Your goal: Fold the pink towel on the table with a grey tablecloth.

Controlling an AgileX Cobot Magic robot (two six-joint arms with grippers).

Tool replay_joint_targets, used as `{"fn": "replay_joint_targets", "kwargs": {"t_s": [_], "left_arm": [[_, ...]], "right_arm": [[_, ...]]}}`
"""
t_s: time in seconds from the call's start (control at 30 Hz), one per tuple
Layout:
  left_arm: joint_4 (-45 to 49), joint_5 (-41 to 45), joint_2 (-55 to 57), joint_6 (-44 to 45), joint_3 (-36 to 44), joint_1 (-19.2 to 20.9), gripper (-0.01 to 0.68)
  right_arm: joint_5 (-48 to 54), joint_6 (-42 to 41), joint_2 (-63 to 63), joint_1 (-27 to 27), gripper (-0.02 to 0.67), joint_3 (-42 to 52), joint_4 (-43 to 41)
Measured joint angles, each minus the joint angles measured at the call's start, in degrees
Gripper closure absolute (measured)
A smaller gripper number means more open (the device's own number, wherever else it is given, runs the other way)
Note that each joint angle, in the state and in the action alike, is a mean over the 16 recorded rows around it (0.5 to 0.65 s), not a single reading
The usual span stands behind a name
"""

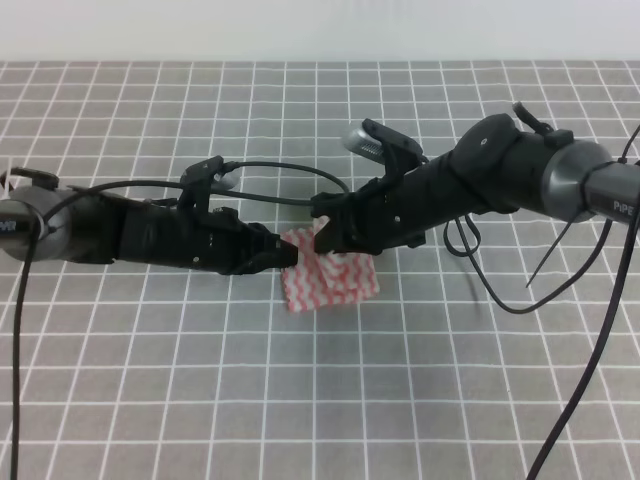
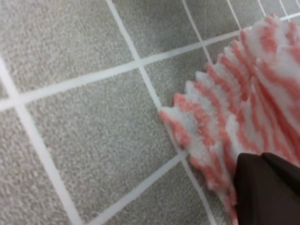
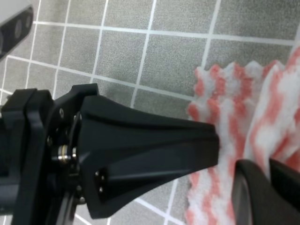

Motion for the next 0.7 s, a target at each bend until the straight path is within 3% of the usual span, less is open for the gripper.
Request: {"fn": "replay_joint_targets", "kwargs": {"t_s": [0.7], "left_arm": [[-0.5,1.0,-0.4,0.0,0.0,1.1,0.676]], "right_arm": [[-0.8,0.0,0.1,1.2,0.661,0.0,0.5]]}}
